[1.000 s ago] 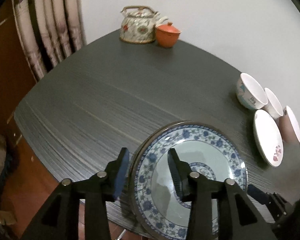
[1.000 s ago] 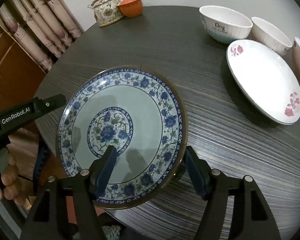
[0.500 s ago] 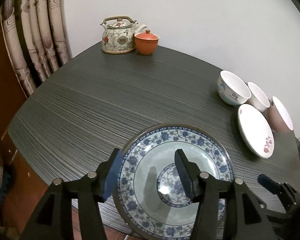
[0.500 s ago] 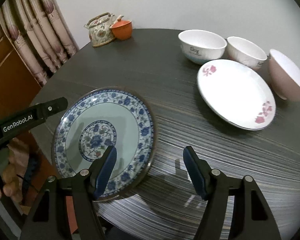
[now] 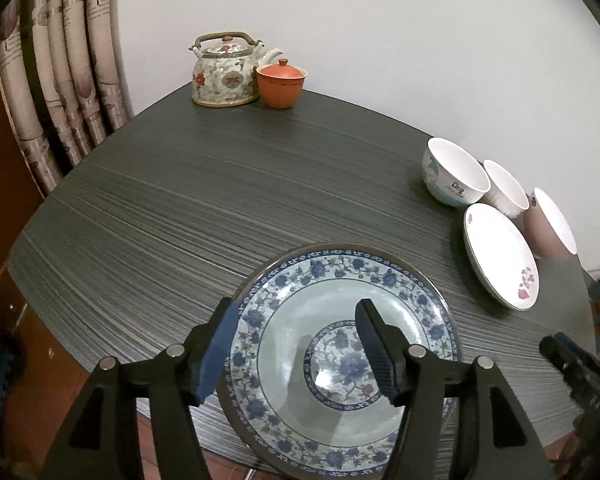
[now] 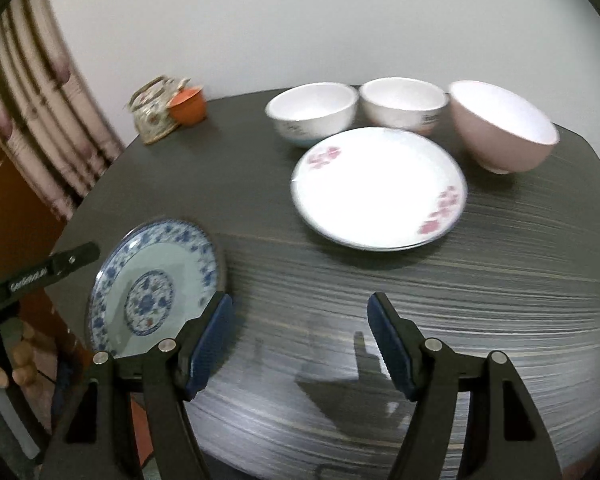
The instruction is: Organize plates and bowls
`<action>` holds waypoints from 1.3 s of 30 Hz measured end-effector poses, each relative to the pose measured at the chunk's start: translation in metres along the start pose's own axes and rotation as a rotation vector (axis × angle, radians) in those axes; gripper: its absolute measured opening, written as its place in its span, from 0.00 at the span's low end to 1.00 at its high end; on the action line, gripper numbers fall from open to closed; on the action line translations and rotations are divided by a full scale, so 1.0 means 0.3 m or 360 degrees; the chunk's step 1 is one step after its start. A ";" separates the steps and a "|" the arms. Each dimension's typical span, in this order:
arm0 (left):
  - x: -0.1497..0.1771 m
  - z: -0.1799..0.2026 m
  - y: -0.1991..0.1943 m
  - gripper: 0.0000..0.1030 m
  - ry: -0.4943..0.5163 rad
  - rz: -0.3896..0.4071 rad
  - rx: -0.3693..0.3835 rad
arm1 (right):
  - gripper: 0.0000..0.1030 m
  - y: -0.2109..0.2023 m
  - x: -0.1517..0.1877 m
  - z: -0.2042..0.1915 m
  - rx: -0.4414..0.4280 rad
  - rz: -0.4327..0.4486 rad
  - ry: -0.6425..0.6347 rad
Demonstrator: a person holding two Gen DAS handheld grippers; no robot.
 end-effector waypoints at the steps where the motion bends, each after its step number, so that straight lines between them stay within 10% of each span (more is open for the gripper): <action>1: 0.000 0.002 -0.002 0.61 0.0000 0.0004 0.0003 | 0.66 -0.003 -0.005 0.025 0.0001 0.0003 0.0023; 19: -0.027 0.220 0.025 0.61 0.0302 0.0059 -0.0010 | 0.66 0.059 -0.114 0.379 0.0134 0.0150 0.0070; 39: -0.210 0.548 0.460 0.61 -0.0019 -0.0373 0.0512 | 0.47 0.256 -0.239 0.489 -0.0167 -0.0116 0.0259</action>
Point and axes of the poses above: each gripper's, at about its wrist camera, not at the fingertips, and y roughly the way its jaws point, z to its right, x to its underside, the point moved 1 cm from there along y, roughly the way its jaws point, and after that the axes turned 8 degrees about x, right-handed, at the moved point
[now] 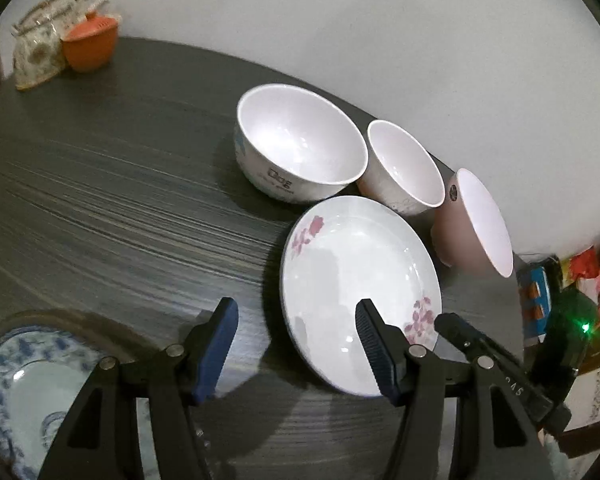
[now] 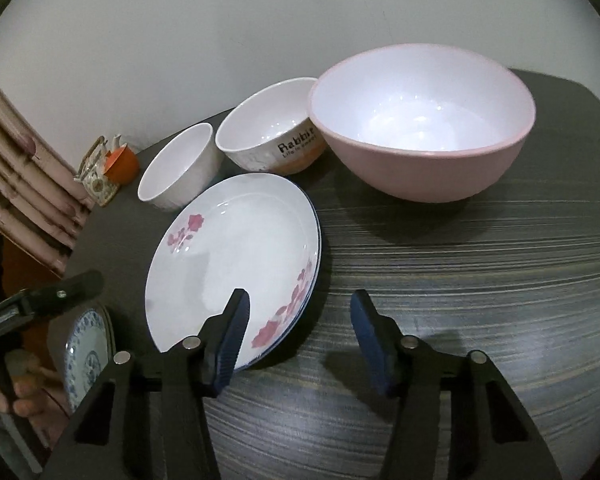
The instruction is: Organize plates and bowls
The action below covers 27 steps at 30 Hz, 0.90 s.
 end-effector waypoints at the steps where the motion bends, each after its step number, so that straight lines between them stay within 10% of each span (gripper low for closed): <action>1: -0.005 -0.001 0.019 0.61 -0.0013 -0.0013 -0.0004 | 0.46 0.012 -0.006 0.002 -0.0006 -0.0010 0.0008; 11: -0.024 -0.011 0.138 0.58 -0.0063 -0.0099 -0.0011 | 0.31 0.075 -0.029 -0.019 -0.0079 -0.0087 0.0035; 27: 0.016 -0.006 0.169 0.20 -0.0042 -0.0130 -0.0007 | 0.11 0.121 -0.030 -0.005 -0.0069 -0.0110 0.0043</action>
Point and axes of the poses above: each gripper's, at about its wrist camera, not at the fingertips, and y roughly the way its jaws point, z to its right, x to its underside, the point moved 1 cm from there along y, roughly the way its jaws point, and after that the axes turned 8 degrees about x, right-handed, at the moved point
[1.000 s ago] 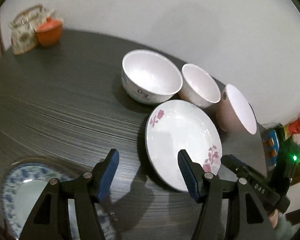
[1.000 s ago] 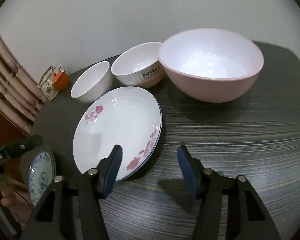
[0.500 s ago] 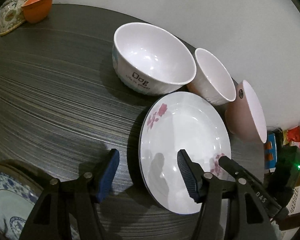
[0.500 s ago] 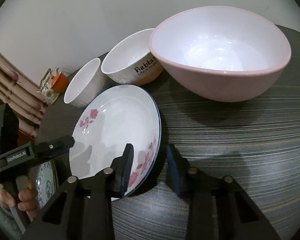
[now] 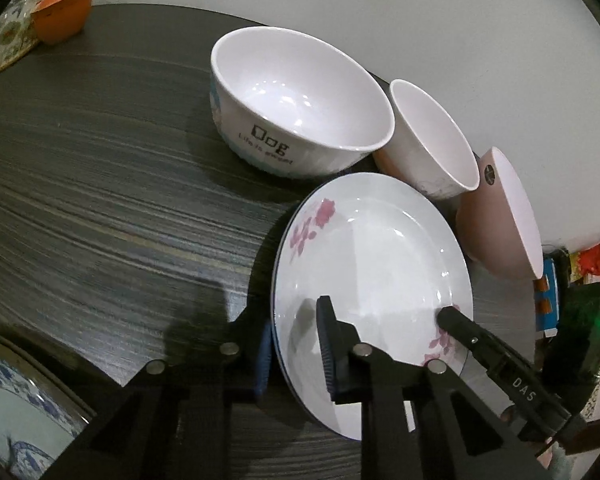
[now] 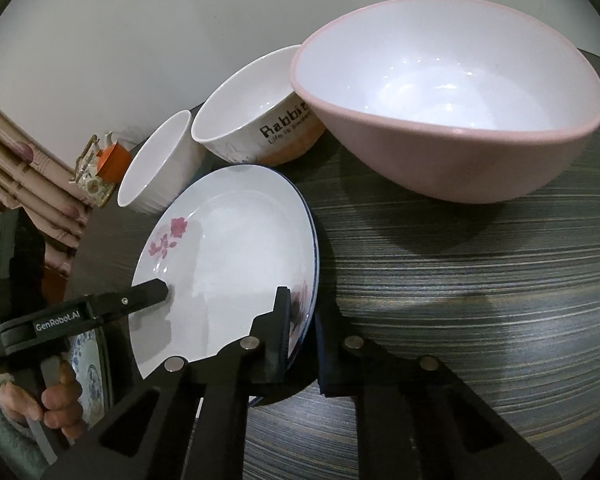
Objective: Organize plates and bowls
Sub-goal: 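Carry the white pink-flower plate over the blue-and-white plate stack with both grippers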
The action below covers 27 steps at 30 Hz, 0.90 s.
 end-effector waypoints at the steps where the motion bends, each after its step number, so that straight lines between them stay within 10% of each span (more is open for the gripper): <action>1: 0.006 0.001 -0.002 0.20 -0.0002 -0.0006 0.0007 | 0.11 -0.001 0.002 0.000 0.0005 0.0002 0.0003; 27: 0.176 0.001 -0.397 0.19 0.0000 0.0195 0.0020 | 0.11 -0.255 0.125 -0.128 -0.0061 0.0159 -0.0055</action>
Point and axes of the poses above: each gripper's, at about its wrist camera, not at the fingertips, and y roughly the way its jaws point, z to its right, x to its underside, the point moved 1 cm from there along y, roughly the way its jaws point, and after that the axes turned 8 degrees about x, right-handed, at the moved point
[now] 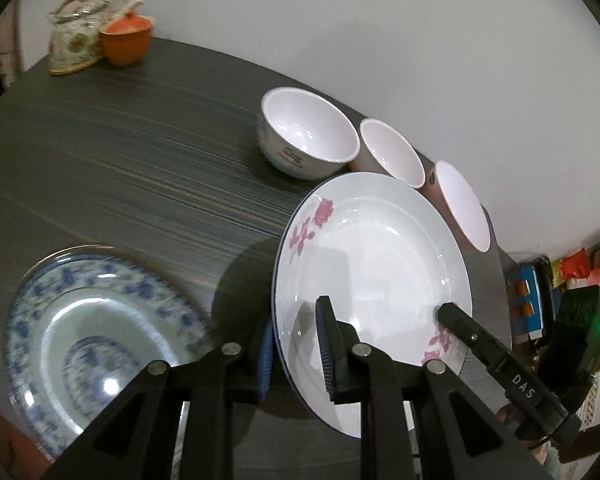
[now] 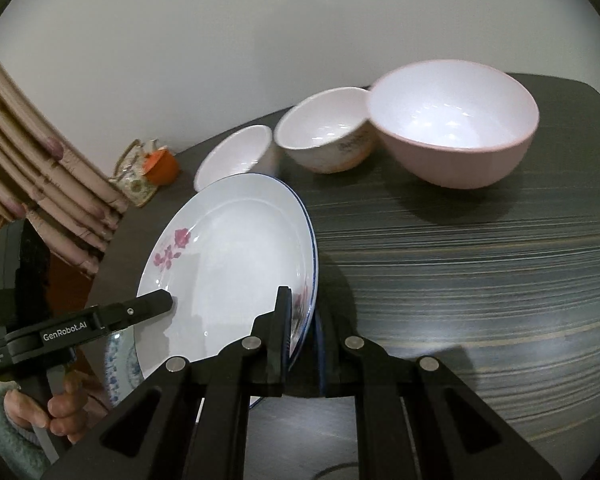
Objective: Organize plates and bowls
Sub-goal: 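Carry the white pink-flower plate over the blue-and-white plate stack with both grippers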
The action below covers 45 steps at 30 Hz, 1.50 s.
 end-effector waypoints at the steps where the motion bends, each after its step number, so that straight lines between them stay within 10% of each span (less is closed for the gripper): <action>1: 0.006 -0.011 -0.030 0.19 -0.0008 0.0021 -0.0004 | 0.11 -0.008 0.006 -0.017 -0.0007 0.0006 -0.0012; 21: 0.164 -0.339 -0.375 0.19 -0.0273 0.0239 -0.0170 | 0.11 0.041 0.138 -0.433 -0.0188 -0.0066 -0.0229; 45: 0.235 -0.534 -0.371 0.19 -0.0464 0.0244 -0.0387 | 0.12 0.190 0.304 -0.576 -0.0109 -0.0257 -0.0354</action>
Point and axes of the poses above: each gripper's, at about its wrist camera, not at the fingertips, and y roughly the way its jaws point, z to its right, x to its underside, the point moved 1 cm from there along y, roughly the way its jaws point, and after that the axes turned 8 degrees about x, right-handed, at the moved point
